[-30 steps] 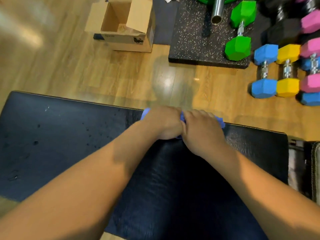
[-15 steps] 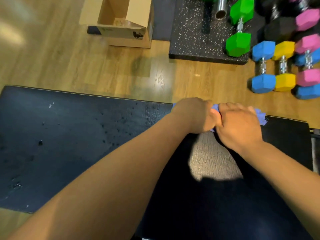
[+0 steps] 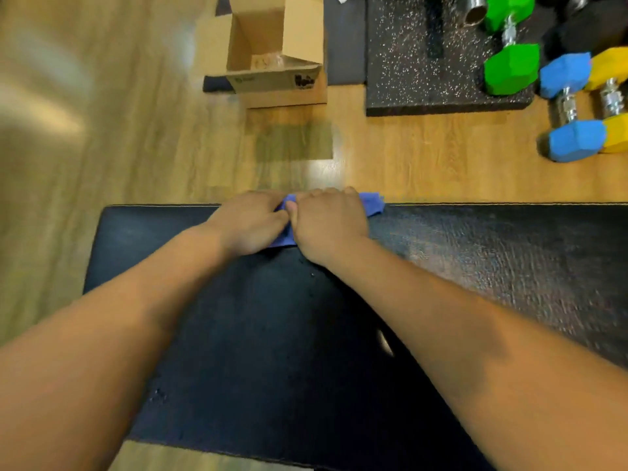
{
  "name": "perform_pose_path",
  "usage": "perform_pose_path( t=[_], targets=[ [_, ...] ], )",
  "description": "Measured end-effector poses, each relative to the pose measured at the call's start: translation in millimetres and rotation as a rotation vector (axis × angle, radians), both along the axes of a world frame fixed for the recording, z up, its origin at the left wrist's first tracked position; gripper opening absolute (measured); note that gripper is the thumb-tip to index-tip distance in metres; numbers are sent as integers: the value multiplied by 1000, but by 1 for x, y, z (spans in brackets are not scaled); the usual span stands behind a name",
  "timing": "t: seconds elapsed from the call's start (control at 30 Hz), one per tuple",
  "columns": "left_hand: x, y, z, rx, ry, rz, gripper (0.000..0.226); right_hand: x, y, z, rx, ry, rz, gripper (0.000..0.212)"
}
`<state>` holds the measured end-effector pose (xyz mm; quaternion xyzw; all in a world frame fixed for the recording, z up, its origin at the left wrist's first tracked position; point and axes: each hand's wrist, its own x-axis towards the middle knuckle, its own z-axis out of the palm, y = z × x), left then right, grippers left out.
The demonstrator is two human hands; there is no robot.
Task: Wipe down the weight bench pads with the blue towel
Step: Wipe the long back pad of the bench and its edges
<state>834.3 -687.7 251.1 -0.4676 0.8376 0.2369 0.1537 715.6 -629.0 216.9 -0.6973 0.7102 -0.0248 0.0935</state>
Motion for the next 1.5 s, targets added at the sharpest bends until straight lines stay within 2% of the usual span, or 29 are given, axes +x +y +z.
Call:
perform_pose_path(
  t=[0.13, 0.3, 0.43, 0.5, 0.57, 0.7, 0.83, 0.93, 1.07, 1.2, 1.3, 1.5],
  targets=[
    [-16, 3, 1, -15, -93, -26, 25, -17, 4, -4, -6, -93, 18, 40],
    [-97, 38, -2, 31, -7, -135, 16, -98, 54, -1, -55, -62, -78, 40],
    [-150, 65, -13, -153, 62, -287, 35, -154, 86, 6, 46, 17, -187, 54],
    [-145, 65, -18, -208, 141, -306, 37, -145, 82, 8, 75, 58, -225, 53],
    [-124, 57, -20, -176, 209, -292, 35, -123, 73, 12, 95, 82, -262, 51],
    [-42, 25, -24, -179, 272, -264, 27, -51, 37, 12, 116, 19, -179, 39],
    [52, -9, -23, -154, 185, -163, 29, 40, -8, 11, 114, -43, -75, 32],
    [68, -23, -25, -93, 133, -118, 33, 56, -22, 5, 134, -95, -82, 33],
    [56, -17, -24, -131, 92, 0, 36, 43, -21, 4, 130, -126, -27, 37],
    [50, -15, -21, -140, -5, 16, 45, 26, -18, 6, 136, -218, 8, 35],
    [21, 3, -15, -140, -45, 76, 35, -3, -5, 11, 156, -290, -51, 33],
    [-70, 46, -17, -119, -83, -1, 42, -82, 32, 26, 235, -330, -198, 30]
  ],
)
